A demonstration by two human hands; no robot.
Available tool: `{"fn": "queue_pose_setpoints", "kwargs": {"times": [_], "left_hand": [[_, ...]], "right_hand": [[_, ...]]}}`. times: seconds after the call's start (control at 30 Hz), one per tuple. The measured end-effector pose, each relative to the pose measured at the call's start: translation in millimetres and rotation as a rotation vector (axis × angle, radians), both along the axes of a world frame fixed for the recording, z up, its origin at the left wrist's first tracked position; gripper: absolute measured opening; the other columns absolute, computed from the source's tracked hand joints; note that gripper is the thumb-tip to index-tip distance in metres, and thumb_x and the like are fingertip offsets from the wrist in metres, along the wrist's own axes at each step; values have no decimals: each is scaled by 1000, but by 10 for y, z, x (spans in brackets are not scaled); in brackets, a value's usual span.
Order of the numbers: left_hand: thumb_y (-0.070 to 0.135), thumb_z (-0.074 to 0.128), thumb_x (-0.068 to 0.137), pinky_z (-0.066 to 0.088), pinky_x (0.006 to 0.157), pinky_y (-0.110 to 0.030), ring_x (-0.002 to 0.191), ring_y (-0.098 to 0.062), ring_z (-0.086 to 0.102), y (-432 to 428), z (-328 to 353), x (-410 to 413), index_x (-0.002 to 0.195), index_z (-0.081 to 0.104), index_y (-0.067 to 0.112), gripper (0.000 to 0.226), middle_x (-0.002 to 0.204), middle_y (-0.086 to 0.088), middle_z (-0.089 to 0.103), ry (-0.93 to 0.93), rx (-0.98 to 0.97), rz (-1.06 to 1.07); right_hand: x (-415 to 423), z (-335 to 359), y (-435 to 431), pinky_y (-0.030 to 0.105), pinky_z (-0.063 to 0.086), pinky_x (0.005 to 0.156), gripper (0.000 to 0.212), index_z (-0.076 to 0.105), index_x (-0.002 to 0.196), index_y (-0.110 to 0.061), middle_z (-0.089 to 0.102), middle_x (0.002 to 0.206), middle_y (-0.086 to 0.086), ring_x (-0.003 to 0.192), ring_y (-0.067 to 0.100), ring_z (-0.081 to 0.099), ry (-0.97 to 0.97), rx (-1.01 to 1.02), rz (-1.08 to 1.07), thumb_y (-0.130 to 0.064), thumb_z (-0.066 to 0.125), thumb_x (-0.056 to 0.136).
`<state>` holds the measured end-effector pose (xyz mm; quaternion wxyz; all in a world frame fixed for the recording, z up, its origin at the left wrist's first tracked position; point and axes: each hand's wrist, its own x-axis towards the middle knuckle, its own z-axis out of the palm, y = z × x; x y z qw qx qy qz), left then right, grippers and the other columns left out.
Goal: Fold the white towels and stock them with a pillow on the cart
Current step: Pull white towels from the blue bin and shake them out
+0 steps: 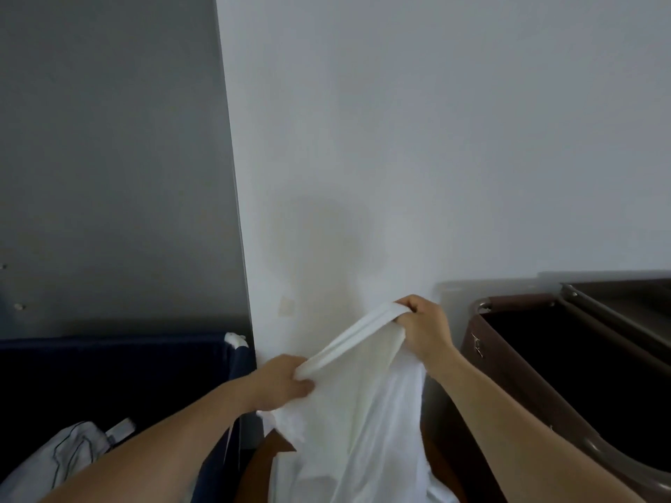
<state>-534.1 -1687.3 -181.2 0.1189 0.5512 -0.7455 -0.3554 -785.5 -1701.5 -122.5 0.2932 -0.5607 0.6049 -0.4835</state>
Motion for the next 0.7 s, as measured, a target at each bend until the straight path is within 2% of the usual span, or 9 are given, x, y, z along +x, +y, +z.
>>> {"fn": "queue_pose_setpoints", "kwargs": {"times": [0.07, 0.17, 0.27, 0.3, 0.33, 0.4, 0.5, 0.6, 0.7], "left_hand": [[33, 52, 99, 46, 73, -16, 87, -9, 61, -31, 77, 80, 93, 62, 23, 16, 97, 3, 65, -34, -55, 57], [34, 48, 101, 41, 68, -24, 80, -17, 58, -115, 318, 61, 84, 58, 12, 30, 87, -2, 61, -102, -179, 92], [36, 47, 101, 39, 65, -23, 75, -13, 53, -86, 683, -179, 88, 61, 13, 29, 85, 2, 58, -136, -211, -61], [36, 48, 101, 39, 64, -21, 74, -10, 52, -60, 792, -289, 85, 61, 18, 27, 83, 5, 57, -144, -202, -121], [36, 50, 99, 39, 63, -19, 73, -8, 53, -41, 878, -391, 83, 61, 23, 24, 82, 8, 58, -150, -189, -171], [36, 57, 95, 41, 64, -17, 73, -6, 55, -23, 973, -526, 88, 68, 20, 20, 82, 8, 61, -131, -147, -212], [33, 69, 89, 50, 71, -19, 81, -11, 65, -57, 933, -488, 93, 72, 16, 17, 90, 4, 70, 133, -59, -127], [15, 72, 88, 57, 86, -31, 97, -20, 69, -75, 762, -353, 113, 67, 8, 27, 108, -8, 71, 419, 102, -50], [15, 66, 92, 53, 97, -46, 106, -29, 68, -74, 573, -383, 118, 66, 4, 28, 114, -11, 71, 581, 160, 21]], "right_hand": [[-127, 1, -62, 32, 44, 67, 7, 69, 80, -15, 66, 76, 1, 75, 19, 58, 75, 59, -51, -10, 66, 85], [-254, -103, -65, 34, 48, 79, 9, 65, 87, -19, 63, 84, -5, 88, 20, 61, 439, 199, 21, -24, 72, 85], [-99, -166, 49, 25, 41, 100, 59, 56, 130, -26, 55, 117, -12, 113, 9, 54, 531, 133, 287, -35, 82, 78], [2, -151, 98, 23, 38, 101, 70, 51, 137, -29, 53, 122, -14, 116, 6, 51, 542, 113, 370, -39, 83, 76], [105, -140, 131, 23, 39, 100, 70, 51, 137, -31, 54, 122, -16, 114, 5, 52, 553, 98, 441, -42, 82, 75], [250, -129, 164, 27, 49, 92, 49, 60, 123, -28, 63, 112, -12, 101, 9, 59, 554, 100, 499, -41, 78, 80], [223, -157, 154, 31, 56, 83, 21, 65, 98, -24, 68, 93, -7, 84, 10, 64, 434, 88, 448, -39, 72, 86], [82, -201, 114, 37, 55, 78, 24, 70, 87, -16, 70, 82, 0, 76, 17, 66, 274, 79, 315, -39, 66, 91], [-39, -225, 68, 40, 52, 71, 33, 68, 81, -8, 67, 75, 7, 70, 24, 62, 156, 70, 181, -37, 61, 95]]}}
